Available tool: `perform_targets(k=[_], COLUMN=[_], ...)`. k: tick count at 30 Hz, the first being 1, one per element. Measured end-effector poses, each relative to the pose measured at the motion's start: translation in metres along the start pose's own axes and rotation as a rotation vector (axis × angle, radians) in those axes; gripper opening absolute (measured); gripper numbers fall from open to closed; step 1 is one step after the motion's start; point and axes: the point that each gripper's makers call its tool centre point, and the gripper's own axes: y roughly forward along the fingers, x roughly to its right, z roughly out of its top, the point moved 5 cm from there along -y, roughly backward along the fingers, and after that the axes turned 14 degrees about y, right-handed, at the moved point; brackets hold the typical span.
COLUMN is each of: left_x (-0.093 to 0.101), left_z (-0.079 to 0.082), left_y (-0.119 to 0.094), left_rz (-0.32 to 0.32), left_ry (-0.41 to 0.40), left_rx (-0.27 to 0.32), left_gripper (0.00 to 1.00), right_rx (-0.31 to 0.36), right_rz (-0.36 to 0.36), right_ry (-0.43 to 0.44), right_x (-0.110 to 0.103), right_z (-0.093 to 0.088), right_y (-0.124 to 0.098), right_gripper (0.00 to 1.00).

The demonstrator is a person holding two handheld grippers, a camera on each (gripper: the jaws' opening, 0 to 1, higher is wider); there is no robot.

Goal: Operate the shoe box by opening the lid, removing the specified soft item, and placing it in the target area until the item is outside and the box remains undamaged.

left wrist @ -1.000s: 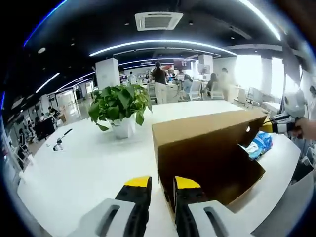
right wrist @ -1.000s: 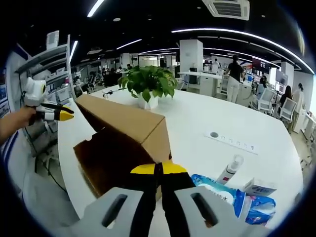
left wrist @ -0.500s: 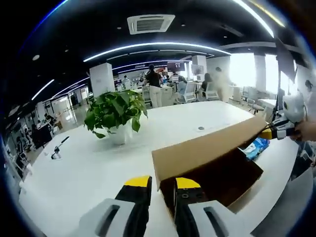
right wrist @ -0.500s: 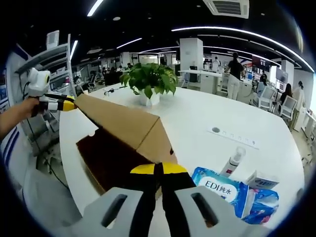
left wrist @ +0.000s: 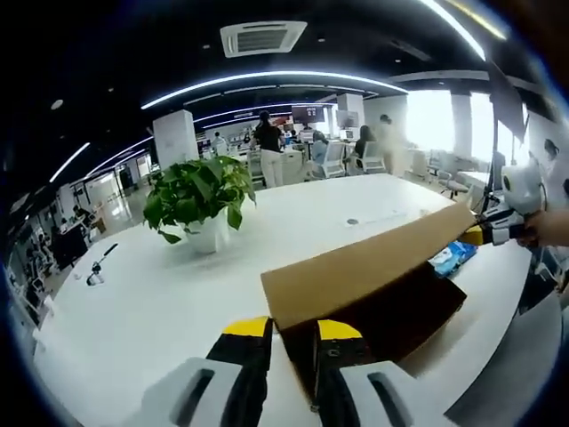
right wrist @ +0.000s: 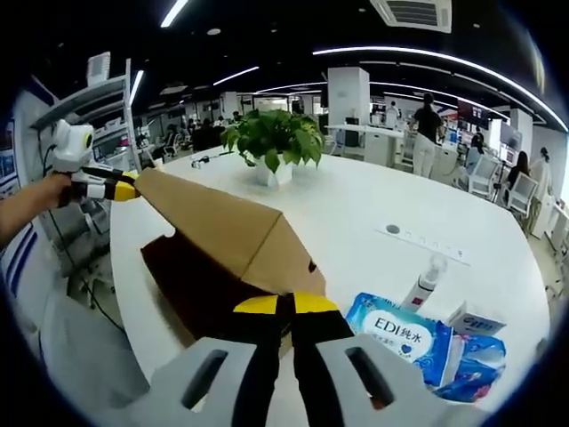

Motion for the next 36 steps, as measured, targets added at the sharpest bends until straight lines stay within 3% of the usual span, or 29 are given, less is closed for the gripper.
perform_targets(k=[10,26,36], left_x=[0.008,0.022,0.03], left_z=[-0.011,-0.035,-0.047], left_y=[-0.002,-0.001,-0.001], left_rz=[-0.023,-0.07,-0.108], left_ry=[0.012,0.026,0.03], left_rx=[-0.026,-0.081,-0.113], left_gripper=[0.21,0.25,0.28], right_rx=[-0.015,-0.049,-0.07], right_rz=[0.017,0.086,0.126], right_ry=[-0.081,-0.19,-0.189], right_x=[-0.005,-0.016,-0.022], right_z=[-0.011,-0.034,-0.044], right_y=[-0.003,-0.005,-0.006], right_gripper=[0.04,0.17,0.25])
